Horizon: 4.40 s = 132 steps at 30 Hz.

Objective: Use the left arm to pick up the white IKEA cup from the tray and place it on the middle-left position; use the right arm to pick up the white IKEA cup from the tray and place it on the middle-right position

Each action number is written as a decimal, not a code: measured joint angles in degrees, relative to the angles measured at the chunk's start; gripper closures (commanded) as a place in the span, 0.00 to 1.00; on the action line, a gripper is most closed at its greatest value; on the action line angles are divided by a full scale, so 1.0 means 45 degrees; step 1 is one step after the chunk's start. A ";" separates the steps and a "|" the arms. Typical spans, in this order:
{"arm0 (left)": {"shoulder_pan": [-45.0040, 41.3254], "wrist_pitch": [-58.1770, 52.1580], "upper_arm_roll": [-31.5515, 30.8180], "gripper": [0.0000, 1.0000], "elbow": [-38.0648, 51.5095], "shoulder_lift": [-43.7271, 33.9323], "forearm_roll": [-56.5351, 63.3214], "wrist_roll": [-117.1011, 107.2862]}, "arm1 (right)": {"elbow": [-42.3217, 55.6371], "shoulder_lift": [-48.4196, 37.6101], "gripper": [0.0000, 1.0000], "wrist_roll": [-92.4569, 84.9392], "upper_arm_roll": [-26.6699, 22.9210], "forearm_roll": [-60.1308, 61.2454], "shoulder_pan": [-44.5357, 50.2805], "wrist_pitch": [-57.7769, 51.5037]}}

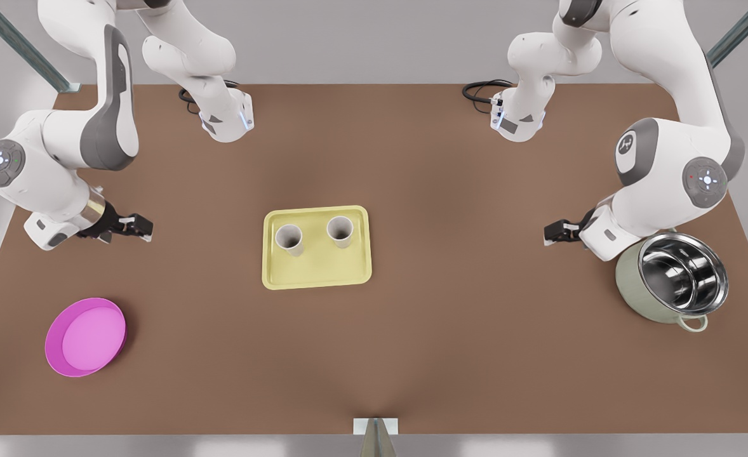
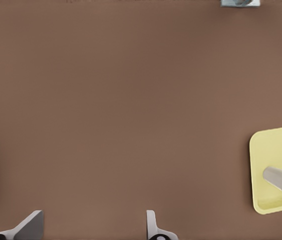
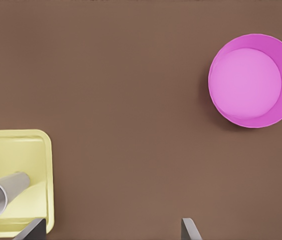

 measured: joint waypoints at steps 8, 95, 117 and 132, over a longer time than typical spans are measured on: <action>-0.0002 0.0081 -0.0167 0.00 -0.0331 -0.0090 0.0153 -0.0269 | -0.0643 0.1548 0.00 0.0429 0.0186 0.0102 0.2481 0.1042; -0.8681 0.6174 -0.0310 0.00 0.0853 0.5487 0.2190 -0.8595 | 0.0712 0.0095 0.00 -0.1116 0.1360 -0.0138 -0.1454 0.0337; -1.0036 0.9450 -0.0218 0.11 0.0163 0.7127 0.2280 -1.0821 | 0.0968 0.0428 0.00 -0.0786 0.1319 -0.0151 -0.1744 -0.0277; -0.9650 0.8993 0.0227 0.81 0.0222 0.6208 0.2311 -1.1445 | 0.1281 0.0682 0.00 -0.0725 0.1358 -0.0642 -0.1674 -0.0298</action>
